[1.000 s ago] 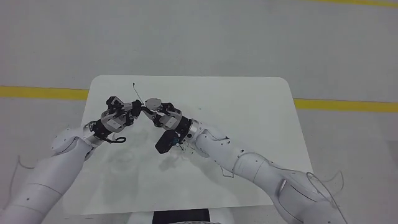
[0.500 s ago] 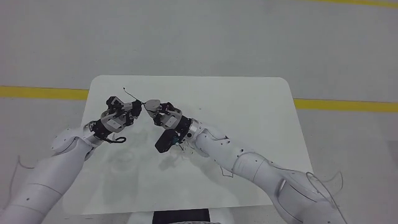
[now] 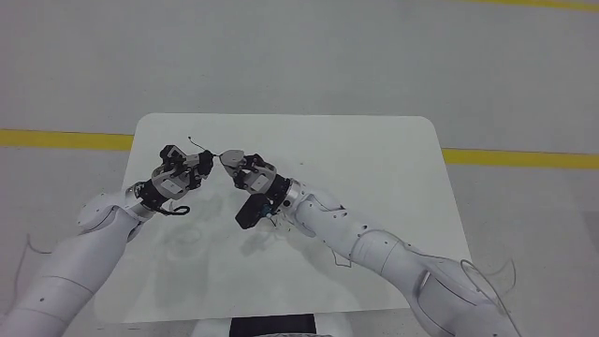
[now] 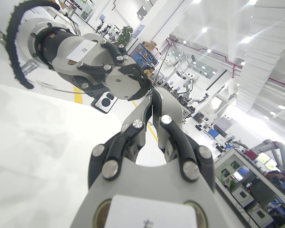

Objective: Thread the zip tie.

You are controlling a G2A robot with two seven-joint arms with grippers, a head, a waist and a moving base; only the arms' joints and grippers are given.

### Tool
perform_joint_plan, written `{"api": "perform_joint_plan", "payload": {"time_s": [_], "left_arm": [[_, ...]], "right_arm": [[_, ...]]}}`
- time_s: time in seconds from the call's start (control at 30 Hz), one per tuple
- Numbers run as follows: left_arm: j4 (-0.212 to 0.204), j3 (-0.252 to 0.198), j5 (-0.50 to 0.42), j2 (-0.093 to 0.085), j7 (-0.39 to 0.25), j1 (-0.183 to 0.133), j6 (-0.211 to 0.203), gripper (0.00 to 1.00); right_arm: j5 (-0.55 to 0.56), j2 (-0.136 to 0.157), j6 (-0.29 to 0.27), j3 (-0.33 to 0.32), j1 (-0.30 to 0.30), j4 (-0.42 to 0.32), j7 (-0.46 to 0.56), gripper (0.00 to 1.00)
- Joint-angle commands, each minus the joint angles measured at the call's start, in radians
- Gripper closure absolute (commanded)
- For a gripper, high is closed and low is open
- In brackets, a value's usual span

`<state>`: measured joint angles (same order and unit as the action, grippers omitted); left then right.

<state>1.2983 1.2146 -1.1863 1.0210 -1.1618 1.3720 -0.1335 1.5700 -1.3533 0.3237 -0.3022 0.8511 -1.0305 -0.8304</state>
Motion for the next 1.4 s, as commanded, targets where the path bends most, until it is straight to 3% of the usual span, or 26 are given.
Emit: {"api": "perform_joint_plan", "payload": {"time_s": [0.0, 1.37], "left_arm": [[0.000, 0.000, 0.000, 0.000, 0.000, 0.000, 0.000, 1.00], [0.000, 0.000, 0.000, 0.000, 0.000, 0.000, 0.000, 1.00]], "right_arm": [[0.000, 0.000, -0.002, -0.005, 0.003, 0.002, -0.001, 1.00], [0.000, 0.035, -0.008, -0.080, 0.058, 0.014, -0.017, 1.00]]}}
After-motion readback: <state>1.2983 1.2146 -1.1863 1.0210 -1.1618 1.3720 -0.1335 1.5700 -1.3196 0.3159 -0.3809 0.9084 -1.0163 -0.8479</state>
